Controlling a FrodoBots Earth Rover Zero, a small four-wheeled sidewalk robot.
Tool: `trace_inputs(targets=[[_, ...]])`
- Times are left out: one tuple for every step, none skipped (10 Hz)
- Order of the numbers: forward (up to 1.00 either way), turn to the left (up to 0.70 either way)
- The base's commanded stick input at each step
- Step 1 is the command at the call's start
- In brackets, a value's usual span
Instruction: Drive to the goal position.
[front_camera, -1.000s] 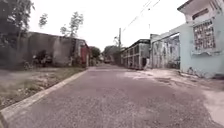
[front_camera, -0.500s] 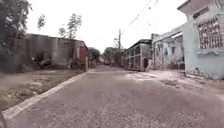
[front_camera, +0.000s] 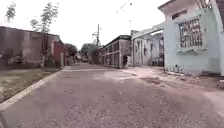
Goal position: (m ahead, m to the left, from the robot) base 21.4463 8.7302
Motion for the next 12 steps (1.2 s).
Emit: trace_inputs(targets=[[0.70, 0.07], [0.70, 0.07], [0.70, 0.07], [0.70, 0.07], [0.70, 0.10], [0.70, 0.27], [0.70, 0.42], [0.70, 0.42], [0.70, 0.32], [0.70, 0.07], [0.70, 0.07], [0.70, 0.07]])
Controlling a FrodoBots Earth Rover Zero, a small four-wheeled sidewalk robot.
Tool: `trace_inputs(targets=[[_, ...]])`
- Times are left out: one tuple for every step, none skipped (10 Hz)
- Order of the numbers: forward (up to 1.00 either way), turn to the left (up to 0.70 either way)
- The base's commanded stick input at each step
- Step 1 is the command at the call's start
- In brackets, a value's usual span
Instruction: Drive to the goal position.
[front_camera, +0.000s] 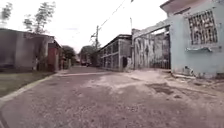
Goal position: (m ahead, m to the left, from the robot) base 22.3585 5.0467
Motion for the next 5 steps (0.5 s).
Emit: trace_inputs(targets=[[0.70, 0.07], [0.70, 0.07], [0.70, 0.07], [0.70, 0.07], [0.70, 0.07]])
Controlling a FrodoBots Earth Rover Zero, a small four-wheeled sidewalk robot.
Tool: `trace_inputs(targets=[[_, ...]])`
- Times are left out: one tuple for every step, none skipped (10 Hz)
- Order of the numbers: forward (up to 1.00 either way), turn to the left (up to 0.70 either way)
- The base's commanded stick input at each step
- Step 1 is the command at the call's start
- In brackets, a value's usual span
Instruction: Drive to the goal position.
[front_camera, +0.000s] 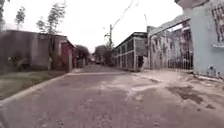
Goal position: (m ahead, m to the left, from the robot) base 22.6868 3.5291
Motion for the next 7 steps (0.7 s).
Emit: trace_inputs(targets=[[0.70, 0.07], [0.70, 0.07], [0.70, 0.07], [0.70, 0.07], [0.70, 0.07], [0.70, 0.07], [0.70, 0.07]])
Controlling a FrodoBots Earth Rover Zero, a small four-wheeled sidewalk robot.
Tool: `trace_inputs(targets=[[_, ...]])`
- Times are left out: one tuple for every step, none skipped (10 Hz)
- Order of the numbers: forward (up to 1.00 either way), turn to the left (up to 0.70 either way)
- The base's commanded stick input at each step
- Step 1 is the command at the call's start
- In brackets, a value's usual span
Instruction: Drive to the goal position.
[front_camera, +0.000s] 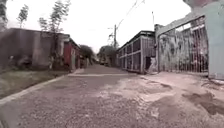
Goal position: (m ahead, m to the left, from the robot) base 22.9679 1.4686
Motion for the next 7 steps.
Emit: trace_inputs(targets=[[0.70, 0.07], [0.70, 0.07], [0.70, 0.07], [0.70, 0.07], [0.70, 0.07], [0.70, 0.07], [0.70, 0.07]])
